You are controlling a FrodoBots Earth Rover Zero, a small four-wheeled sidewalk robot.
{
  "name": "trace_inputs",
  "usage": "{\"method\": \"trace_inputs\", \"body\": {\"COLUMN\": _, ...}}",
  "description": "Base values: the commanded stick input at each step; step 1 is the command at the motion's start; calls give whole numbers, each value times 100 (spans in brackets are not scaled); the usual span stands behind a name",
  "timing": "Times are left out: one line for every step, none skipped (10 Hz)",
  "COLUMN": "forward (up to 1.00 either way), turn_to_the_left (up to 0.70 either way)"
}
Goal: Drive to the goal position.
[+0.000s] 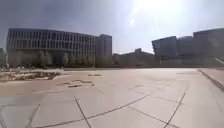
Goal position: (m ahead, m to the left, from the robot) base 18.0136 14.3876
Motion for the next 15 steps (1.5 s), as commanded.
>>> {"method": "trace_inputs", "body": {"forward": 70, "turn_to_the_left": 1}}
{"method": "trace_inputs", "body": {"forward": 70, "turn_to_the_left": 1}}
{"method": "trace_inputs", "body": {"forward": 70, "turn_to_the_left": 1}}
{"method": "trace_inputs", "body": {"forward": 70, "turn_to_the_left": 1}}
{"method": "trace_inputs", "body": {"forward": 70, "turn_to_the_left": 1}}
{"method": "trace_inputs", "body": {"forward": 70, "turn_to_the_left": 1}}
{"method": "trace_inputs", "body": {"forward": 70, "turn_to_the_left": 1}}
{"method": "trace_inputs", "body": {"forward": 70, "turn_to_the_left": 1}}
{"method": "trace_inputs", "body": {"forward": 70, "turn_to_the_left": 1}}
{"method": "trace_inputs", "body": {"forward": 70, "turn_to_the_left": 1}}
{"method": "trace_inputs", "body": {"forward": 70, "turn_to_the_left": 1}}
{"method": "trace_inputs", "body": {"forward": 70, "turn_to_the_left": 1}}
{"method": "trace_inputs", "body": {"forward": 70, "turn_to_the_left": 1}}
{"method": "trace_inputs", "body": {"forward": 70, "turn_to_the_left": 1}}
{"method": "trace_inputs", "body": {"forward": 70, "turn_to_the_left": 1}}
